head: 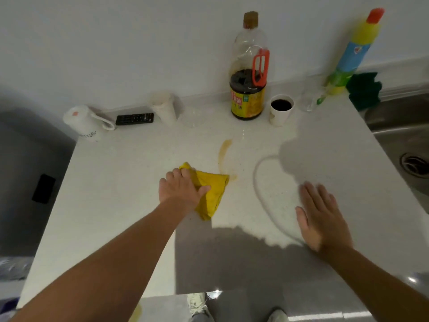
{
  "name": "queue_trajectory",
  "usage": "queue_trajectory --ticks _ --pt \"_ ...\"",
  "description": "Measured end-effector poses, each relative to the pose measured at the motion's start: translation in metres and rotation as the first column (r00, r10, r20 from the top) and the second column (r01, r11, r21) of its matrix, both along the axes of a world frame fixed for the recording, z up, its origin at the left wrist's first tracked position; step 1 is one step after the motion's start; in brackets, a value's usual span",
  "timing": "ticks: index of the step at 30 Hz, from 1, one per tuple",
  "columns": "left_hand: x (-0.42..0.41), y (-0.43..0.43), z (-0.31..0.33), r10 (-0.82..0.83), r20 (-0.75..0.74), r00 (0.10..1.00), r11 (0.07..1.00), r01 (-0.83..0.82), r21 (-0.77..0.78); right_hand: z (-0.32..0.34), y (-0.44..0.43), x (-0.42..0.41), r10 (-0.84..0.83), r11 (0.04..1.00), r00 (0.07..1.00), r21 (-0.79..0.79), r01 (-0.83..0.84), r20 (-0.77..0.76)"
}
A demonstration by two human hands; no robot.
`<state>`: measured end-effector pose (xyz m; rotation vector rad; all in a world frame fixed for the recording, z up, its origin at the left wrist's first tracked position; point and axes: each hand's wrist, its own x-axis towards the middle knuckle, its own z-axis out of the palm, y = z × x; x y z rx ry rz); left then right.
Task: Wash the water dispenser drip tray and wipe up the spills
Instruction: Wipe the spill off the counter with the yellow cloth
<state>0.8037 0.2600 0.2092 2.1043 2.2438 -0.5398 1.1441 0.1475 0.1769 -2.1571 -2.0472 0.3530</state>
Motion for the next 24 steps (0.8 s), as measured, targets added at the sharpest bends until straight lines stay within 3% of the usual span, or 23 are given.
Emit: queue_trajectory --ticks 5,10,15,19,24 --pt "0.032 0.004 -0.02 0.033 0.306 0.951 0.993 -0.067 0.1 -0.005 0.002 0.006 0.015 0.999 1.0 0.031 -0.015 -0.008" --pt "0.037 0.043 -0.036 -0.079 0.524 0.848 0.987 -0.006 0.158 -0.016 0.003 0.011 0.024 1.0 0.999 -0.014 -0.024 0.032" --pt "0.03 0.108 -0.049 -0.364 0.381 0.85 0.931 0.332 0.148 -0.022 0.004 0.015 0.016 1.0 0.998 -0.017 -0.015 0.053" --pt "0.025 0.147 -0.047 -0.607 0.342 0.717 0.786 0.605 0.126 -0.024 0.004 0.014 0.017 1.0 0.998 -0.006 -0.017 0.064" --pt "0.021 0.148 -0.048 -0.763 0.285 0.58 0.624 0.776 0.092 -0.022 0.005 0.015 0.021 0.999 0.997 -0.041 -0.019 0.07"
